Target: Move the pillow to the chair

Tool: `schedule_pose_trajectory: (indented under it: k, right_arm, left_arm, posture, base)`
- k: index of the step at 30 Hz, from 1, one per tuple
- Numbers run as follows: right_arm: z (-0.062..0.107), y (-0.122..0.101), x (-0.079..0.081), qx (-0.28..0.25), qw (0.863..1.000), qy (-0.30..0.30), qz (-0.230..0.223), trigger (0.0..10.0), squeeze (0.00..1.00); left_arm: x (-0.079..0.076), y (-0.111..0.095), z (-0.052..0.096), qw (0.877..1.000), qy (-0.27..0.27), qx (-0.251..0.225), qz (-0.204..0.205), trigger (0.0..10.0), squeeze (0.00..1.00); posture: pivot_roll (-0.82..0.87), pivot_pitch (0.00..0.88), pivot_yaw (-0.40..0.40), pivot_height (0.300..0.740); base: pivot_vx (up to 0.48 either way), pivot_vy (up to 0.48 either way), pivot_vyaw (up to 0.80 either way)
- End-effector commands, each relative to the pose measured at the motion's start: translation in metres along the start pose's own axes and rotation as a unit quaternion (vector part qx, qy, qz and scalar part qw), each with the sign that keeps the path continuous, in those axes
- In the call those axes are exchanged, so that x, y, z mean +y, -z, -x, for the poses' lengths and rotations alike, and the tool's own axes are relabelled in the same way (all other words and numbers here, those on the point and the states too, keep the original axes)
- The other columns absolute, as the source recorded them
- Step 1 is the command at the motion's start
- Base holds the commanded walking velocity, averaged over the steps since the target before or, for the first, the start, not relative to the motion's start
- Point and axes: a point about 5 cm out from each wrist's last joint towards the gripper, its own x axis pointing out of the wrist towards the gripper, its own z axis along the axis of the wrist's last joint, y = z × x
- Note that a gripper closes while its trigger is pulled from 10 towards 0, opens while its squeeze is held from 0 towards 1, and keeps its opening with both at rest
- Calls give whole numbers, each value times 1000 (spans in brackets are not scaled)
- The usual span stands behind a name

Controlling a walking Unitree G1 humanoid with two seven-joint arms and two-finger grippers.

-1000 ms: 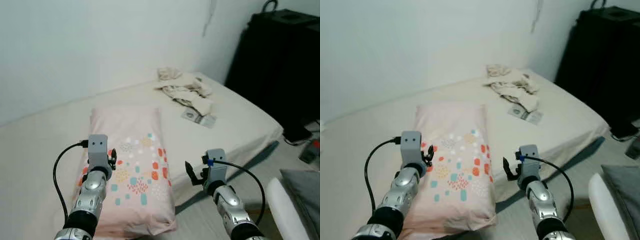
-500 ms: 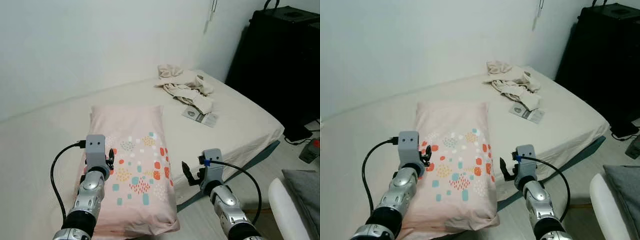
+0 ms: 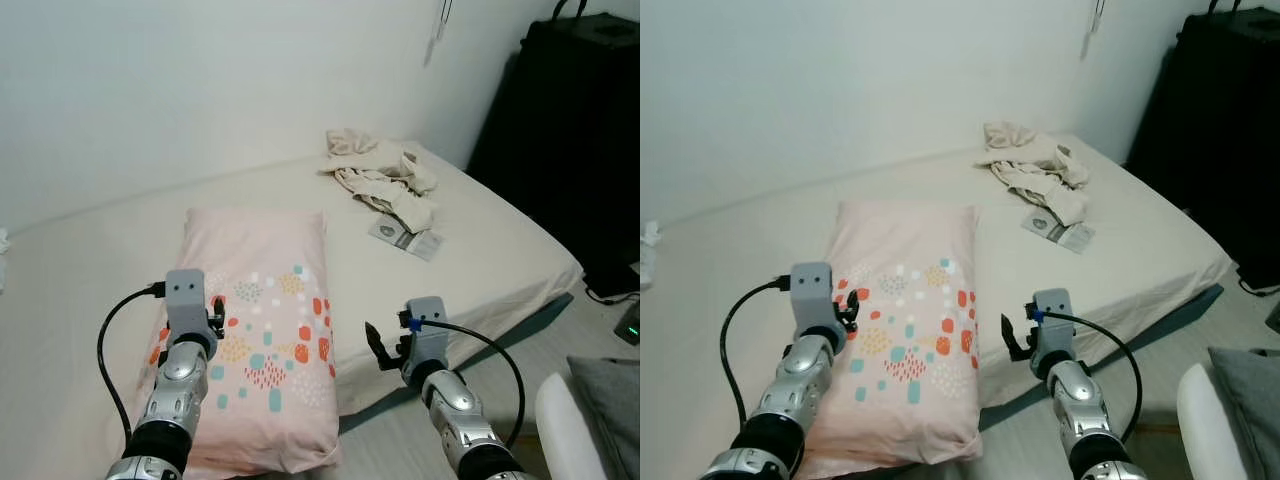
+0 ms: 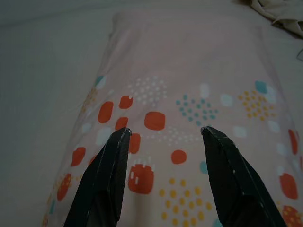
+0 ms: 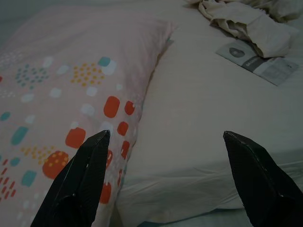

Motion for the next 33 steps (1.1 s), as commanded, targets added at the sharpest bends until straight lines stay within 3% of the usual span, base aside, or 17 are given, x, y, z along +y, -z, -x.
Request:
schedule_pose_trajectory:
  k: [1,12,24,33]
  right_arm:
    - [0,2,3,0,1000,-5,-1,10000,0]
    - [1,2,3,0,1000,-5,-2,10000,0]
    - [1,3,5,1,1000,-5,-4,10000,0]
    - [0,3,5,3,1000,-5,-4,10000,0]
  left_arm:
    - [5,1,0,1000,-10,4,1,10000,0]
    - [6,2,0,1000,-11,10,-4,10000,0]
    - [6,1,0,1000,-12,10,-17,10000,0]
    - [9,2,-1,1000,-25,17,-3,10000,0]
  posture:
    - [-62,58,-7,740]
    - [-61,59,-5,740]
    - [-58,62,-3,740]
    - [-59,60,-3,740]
  base:
    - [0,0,0]
    - [0,0,0]
    - [0,-414,0]
    - [0,0,0]
